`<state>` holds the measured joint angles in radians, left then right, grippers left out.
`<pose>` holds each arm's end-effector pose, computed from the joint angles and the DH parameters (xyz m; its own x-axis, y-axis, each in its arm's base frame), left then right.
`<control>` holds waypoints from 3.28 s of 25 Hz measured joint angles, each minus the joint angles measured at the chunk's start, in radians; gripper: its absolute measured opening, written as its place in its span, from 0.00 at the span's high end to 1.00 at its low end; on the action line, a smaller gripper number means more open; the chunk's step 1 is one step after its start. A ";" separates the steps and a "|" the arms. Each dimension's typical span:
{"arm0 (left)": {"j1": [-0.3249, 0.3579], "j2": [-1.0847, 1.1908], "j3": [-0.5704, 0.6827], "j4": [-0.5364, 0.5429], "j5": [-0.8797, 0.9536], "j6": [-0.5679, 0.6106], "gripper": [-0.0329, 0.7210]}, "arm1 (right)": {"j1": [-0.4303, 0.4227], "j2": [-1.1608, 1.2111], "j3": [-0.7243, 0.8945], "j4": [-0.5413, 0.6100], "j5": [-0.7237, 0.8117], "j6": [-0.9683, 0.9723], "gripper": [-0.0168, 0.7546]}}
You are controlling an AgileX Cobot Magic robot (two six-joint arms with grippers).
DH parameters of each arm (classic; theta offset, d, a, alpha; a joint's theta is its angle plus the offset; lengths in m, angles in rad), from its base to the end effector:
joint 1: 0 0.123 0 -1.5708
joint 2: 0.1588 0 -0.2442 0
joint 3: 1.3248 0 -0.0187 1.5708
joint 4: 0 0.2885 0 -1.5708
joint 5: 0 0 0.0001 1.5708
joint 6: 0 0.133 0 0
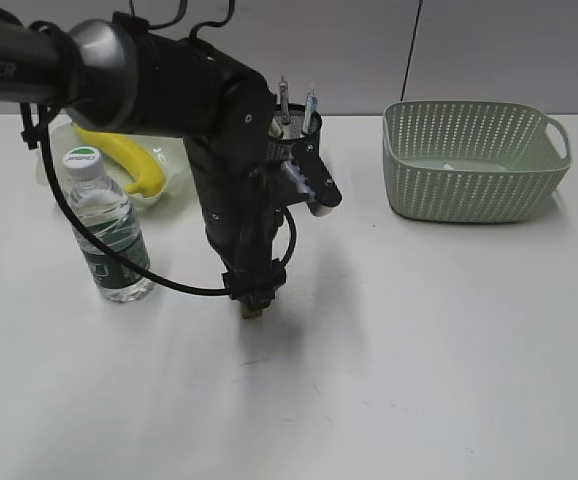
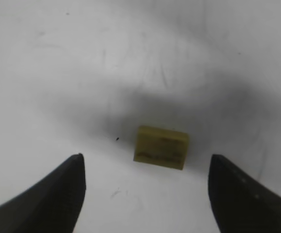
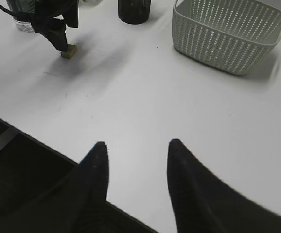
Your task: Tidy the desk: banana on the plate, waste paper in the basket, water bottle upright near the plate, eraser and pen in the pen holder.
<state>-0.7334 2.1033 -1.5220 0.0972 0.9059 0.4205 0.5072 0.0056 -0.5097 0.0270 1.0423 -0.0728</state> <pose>0.3346 -0.2879 0.0601 -0.3449 0.9312 -0.1179 0.9215 0.3598 0.1463 0.0927 0.0551 0.2813 -0.3504 -0.2624 -0.8991 -0.5256 0.8496 -0.0431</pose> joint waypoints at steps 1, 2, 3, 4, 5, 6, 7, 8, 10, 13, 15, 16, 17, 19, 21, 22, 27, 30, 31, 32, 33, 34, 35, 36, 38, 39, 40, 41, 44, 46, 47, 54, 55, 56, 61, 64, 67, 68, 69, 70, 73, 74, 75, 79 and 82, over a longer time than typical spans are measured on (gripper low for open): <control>0.000 0.011 -0.006 0.000 0.006 0.011 0.18 | 0.000 0.000 0.000 0.000 0.000 0.000 0.55; 0.000 0.019 -0.009 -0.001 0.007 0.020 0.18 | 0.000 0.000 0.000 -0.002 -0.001 0.001 0.55; 0.000 0.026 -0.011 -0.001 0.009 0.026 0.18 | 0.000 0.000 0.000 -0.003 -0.001 0.001 0.55; 0.000 0.034 -0.012 -0.002 0.009 0.029 0.18 | 0.000 0.000 0.000 -0.004 -0.001 0.001 0.55; 0.000 0.042 -0.012 -0.002 0.009 0.030 0.18 | 0.000 0.000 0.000 -0.004 -0.001 0.001 0.55; 0.000 0.049 -0.012 -0.002 0.008 0.031 0.18 | 0.000 0.000 0.000 -0.004 -0.001 0.001 0.55; 0.000 0.056 -0.012 -0.001 0.005 0.031 0.18 | 0.000 0.000 0.000 -0.005 -0.001 0.001 0.55; 0.000 0.063 -0.012 0.005 -0.002 0.032 0.18 | 0.000 0.000 0.000 -0.005 -0.001 0.001 0.55; 0.000 0.073 -0.012 0.014 -0.017 0.033 0.18 | 0.000 0.000 0.000 -0.005 -0.001 0.001 0.55; 0.000 0.092 -0.013 0.018 -0.027 0.034 0.18 | 0.000 0.000 0.000 -0.005 -0.001 0.001 0.55; 0.000 0.100 -0.015 0.018 -0.025 0.035 0.18 | 0.000 0.000 0.000 -0.005 -0.001 0.001 0.55; 0.000 0.102 -0.017 0.018 -0.024 0.035 0.19 | 0.000 0.000 0.000 -0.006 -0.001 0.001 0.55; 0.000 0.104 -0.019 0.018 -0.023 0.035 0.21 | 0.000 0.000 0.000 -0.006 -0.001 0.001 0.55; 0.000 0.107 -0.025 0.017 -0.018 0.035 0.33 | 0.000 0.000 0.000 -0.006 -0.001 0.001 0.55; 0.000 0.113 -0.040 0.017 0.006 0.035 0.53 | 0.000 0.000 0.000 -0.006 -0.002 0.001 0.55; 0.000 0.116 -0.055 0.017 0.028 0.035 0.60 | 0.000 0.000 0.000 -0.006 -0.002 0.001 0.55; 0.000 0.118 -0.188 0.008 0.156 0.027 0.58 | 0.000 0.000 0.000 -0.006 -0.002 0.001 0.55; 0.000 0.106 -0.297 0.007 0.200 0.027 0.58 | 0.000 0.000 0.000 -0.006 -0.002 0.001 0.55; 0.000 0.097 -0.337 0.007 0.200 0.024 0.58 | 0.000 0.000 0.000 -0.006 -0.002 0.001 0.55; 0.001 0.088 -0.377 0.008 0.189 0.018 0.58 | 0.000 0.000 0.000 -0.006 -0.002 0.001 0.55; 0.004 0.077 -0.417 0.014 0.169 0.006 0.58 | 0.000 0.000 0.000 -0.006 -0.002 0.001 0.55; 0.010 0.069 -0.449 0.021 0.144 -0.003 0.58 | 0.000 0.000 0.000 -0.006 -0.002 0.001 0.55; 0.018 0.067 -0.483 0.028 0.104 -0.015 0.58 | 0.000 0.000 0.000 -0.006 -0.002 0.001 0.55; 0.031 0.065 -0.508 0.037 0.050 -0.026 0.58 | 0.000 0.000 0.000 -0.006 -0.002 0.001 0.55; 0.059 0.065 -0.525 0.049 -0.063 -0.037 0.58 | 0.000 0.000 0.000 -0.006 -0.002 0.001 0.55; 0.074 0.066 -0.527 0.051 -0.122 -0.050 0.58 | 0.000 0.000 0.000 -0.006 -0.002 0.001 0.55; 0.088 0.069 -0.528 0.052 -0.179 -0.064 0.58 | 0.000 0.000 0.000 -0.006 -0.002 0.001 0.55; 0.104 0.074 -0.528 0.051 -0.229 -0.073 0.58 | 0.000 0.000 0.000 -0.006 -0.002 0.001 0.55; 0.140 0.103 -0.530 0.051 -0.328 -0.082 0.58 | 0.000 0.000 0.000 -0.006 -0.002 0.001 0.55; 0.160 0.134 -0.530 0.046 -0.354 -0.082 0.58 | 0.000 0.000 0.000 -0.006 -0.002 0.001 0.55; 0.167 0.152 -0.530 0.037 -0.359 -0.082 0.58 | 0.000 0.000 0.000 -0.006 -0.002 0.001 0.55; 0.187 0.240 -0.530 0.002 -0.382 -0.084 0.58 | 0.000 0.000 0.000 -0.006 -0.002 0.001 0.55; 0.187 0.244 -0.530 -0.006 -0.394 -0.084 0.58 | 0.000 0.000 0.000 -0.006 -0.002 0.001 0.55; 0.187 0.247 -0.530 -0.014 -0.402 -0.085 0.58 | 0.000 0.000 0.000 -0.006 -0.002 0.001 0.55; 0.187 0.256 -0.530 -0.028 -0.420 -0.086 0.58 | 0.000 0.000 0.000 -0.006 -0.002 0.001 0.55; 0.187 0.256 -0.530 -0.029 -0.422 -0.086 0.55 | 0.000 0.000 0.000 -0.006 -0.002 0.001 0.55; 0.187 0.254 -0.530 -0.031 -0.420 -0.086 0.45 | 0.000 0.000 0.000 -0.006 -0.002 0.001 0.55; 0.187 0.250 -0.530 -0.032 -0.417 -0.086 0.42 | 0.000 0.000 0.000 -0.006 -0.002 0.001 0.55; 0.187 0.244 -0.530 -0.032 -0.414 -0.086 0.40 | 0.000 0.000 0.000 -0.006 -0.002 0.001 0.55; 0.187 0.236 -0.530 -0.032 -0.410 -0.086 0.38 | 0.000 0.000 0.000 -0.006 -0.002 0.001 0.55; 0.187 0.206 -0.530 -0.048 -0.399 -0.086 0.36 | 0.000 0.000 0.000 -0.006 -0.002 0.001 0.55; 0.187 0.191 -0.530 -0.056 -0.395 -0.086 0.36 | 0.000 0.000 0.000 -0.006 -0.002 0.001 0.55; 0.187 0.177 -0.530 -0.067 -0.384 -0.086 0.36 | 0.000 0.000 0.000 -0.006 -0.002 0.001 0.55; 0.183 0.090 -0.530 -0.082 -0.297 -0.087 0.36 | 0.000 0.000 0.000 -0.006 -0.002 0.001 0.55; 0.180 0.000 -0.530 -0.084 -0.192 -0.089 0.38 | 0.000 0.000 0.000 -0.006 -0.002 0.001 0.55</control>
<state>-0.5530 2.1030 -2.0517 0.0133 0.7139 0.3318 0.5072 0.0056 -0.5097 0.0206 1.0399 -0.0717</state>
